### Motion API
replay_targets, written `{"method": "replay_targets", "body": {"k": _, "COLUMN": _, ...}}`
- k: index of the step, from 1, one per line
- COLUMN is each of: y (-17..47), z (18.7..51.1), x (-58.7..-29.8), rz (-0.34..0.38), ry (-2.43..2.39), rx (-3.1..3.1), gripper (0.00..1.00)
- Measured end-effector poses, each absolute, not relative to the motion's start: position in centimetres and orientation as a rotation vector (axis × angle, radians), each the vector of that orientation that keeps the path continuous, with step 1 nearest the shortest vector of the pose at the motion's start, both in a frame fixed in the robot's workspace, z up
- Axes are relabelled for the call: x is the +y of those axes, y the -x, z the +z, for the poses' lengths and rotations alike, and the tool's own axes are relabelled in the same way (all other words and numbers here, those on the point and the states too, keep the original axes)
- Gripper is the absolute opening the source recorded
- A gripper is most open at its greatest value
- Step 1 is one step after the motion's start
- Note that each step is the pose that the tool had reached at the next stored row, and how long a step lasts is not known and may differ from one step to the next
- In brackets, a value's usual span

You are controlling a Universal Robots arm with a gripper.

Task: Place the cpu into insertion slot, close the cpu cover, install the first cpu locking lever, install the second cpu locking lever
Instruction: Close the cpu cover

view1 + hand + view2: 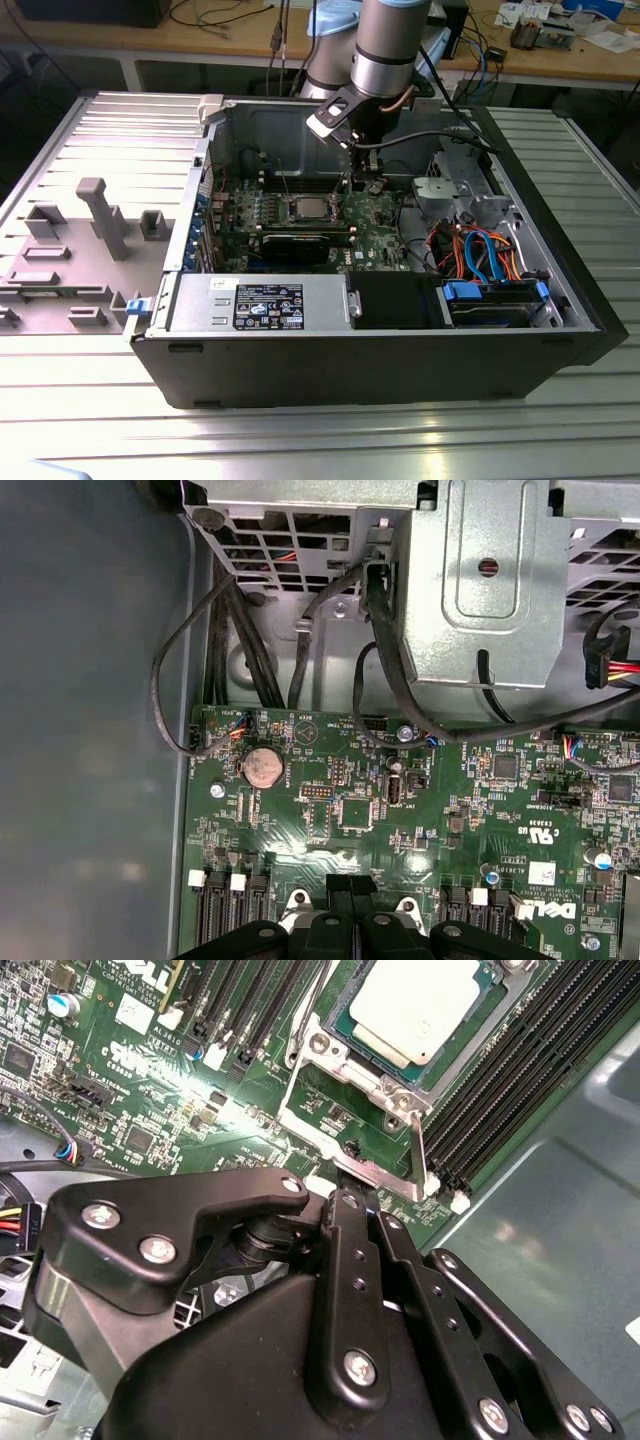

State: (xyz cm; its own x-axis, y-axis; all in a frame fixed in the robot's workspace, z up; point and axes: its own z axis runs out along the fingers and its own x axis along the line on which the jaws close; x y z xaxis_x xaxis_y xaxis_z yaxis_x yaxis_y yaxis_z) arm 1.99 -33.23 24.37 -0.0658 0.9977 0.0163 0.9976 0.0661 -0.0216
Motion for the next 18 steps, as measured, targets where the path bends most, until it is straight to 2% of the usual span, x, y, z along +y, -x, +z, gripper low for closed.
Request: {"method": "replay_targets", "body": {"k": 18, "y": -1.03, "z": 24.36, "x": -33.23, "rz": 0.007, "ry": 2.129, "rx": -2.274, "gripper": 0.11}}
